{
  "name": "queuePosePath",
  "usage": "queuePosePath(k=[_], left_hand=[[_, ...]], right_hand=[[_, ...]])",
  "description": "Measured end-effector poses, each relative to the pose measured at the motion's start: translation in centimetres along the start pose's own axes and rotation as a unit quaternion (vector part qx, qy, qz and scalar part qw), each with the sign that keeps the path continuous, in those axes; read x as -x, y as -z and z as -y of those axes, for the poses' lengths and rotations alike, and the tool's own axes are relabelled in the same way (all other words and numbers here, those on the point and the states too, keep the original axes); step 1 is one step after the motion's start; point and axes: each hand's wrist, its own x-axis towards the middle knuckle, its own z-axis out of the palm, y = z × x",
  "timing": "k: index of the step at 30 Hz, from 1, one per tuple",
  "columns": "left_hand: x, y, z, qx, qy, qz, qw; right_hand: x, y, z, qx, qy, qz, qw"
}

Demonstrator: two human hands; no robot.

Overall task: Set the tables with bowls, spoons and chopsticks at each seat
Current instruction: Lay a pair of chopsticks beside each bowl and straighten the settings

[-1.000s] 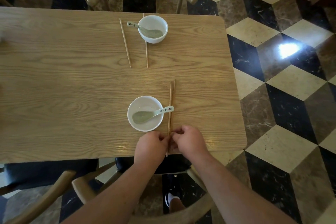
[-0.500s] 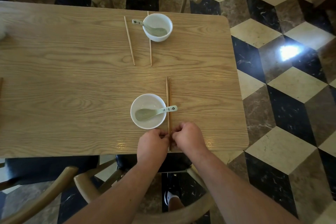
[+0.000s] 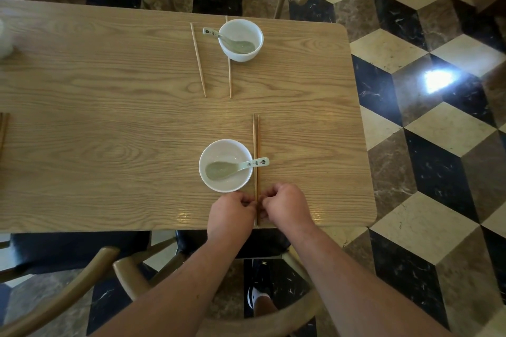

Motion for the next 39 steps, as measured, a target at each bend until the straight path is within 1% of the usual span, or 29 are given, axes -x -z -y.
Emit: queuePosePath(k=[18, 21, 24, 25, 27, 31, 34, 37, 39], left_hand=[[0.2, 0.1, -0.2, -0.009, -0.004, -0.003, 1.0], [0.9, 0.4, -0.7, -0.007, 0.002, 0.001, 1.0], [2.0, 1.1, -1.2, 0.022, 0.018, 0.017, 0.999], [2.7, 1.6, -1.4, 0.028, 0.027, 0.019, 0.999], [4.1, 2.6, -1.8, -0.002, 0.031, 0.027, 0.999], [7.4, 4.5, -3.0, -0.133, -0.013, 0.057, 0.989], [9.1, 5.2, -4.1, -0.199, -0.058, 0.066, 0.976], [10.4, 5.5, -5.8, -0.26, -0.123, 0.057, 0.956], [11.2, 5.6, -7.2, -0.273, -0.182, 0.048, 0.943]], right_hand=[[0.2, -0.1, 0.1, -0.012, -0.002, 0.01, 1.0], [0.5, 0.2, 0.0, -0.01, 0.015, 0.016, 1.0], [2.3, 1.5, 0.5, -0.014, 0.043, 0.022, 0.999], [3.4, 2.2, 0.7, 0.004, 0.061, 0.024, 0.998], [5.3, 3.7, 0.1, 0.054, 0.105, 0.015, 0.993], [8.2, 6.9, -1.3, 0.129, 0.173, -0.018, 0.976], [9.7, 9.1, -1.2, 0.193, 0.214, -0.031, 0.957], [11.5, 11.0, -0.7, 0.257, 0.253, -0.07, 0.93], [12.8, 12.1, -0.4, 0.308, 0.259, -0.095, 0.911]])
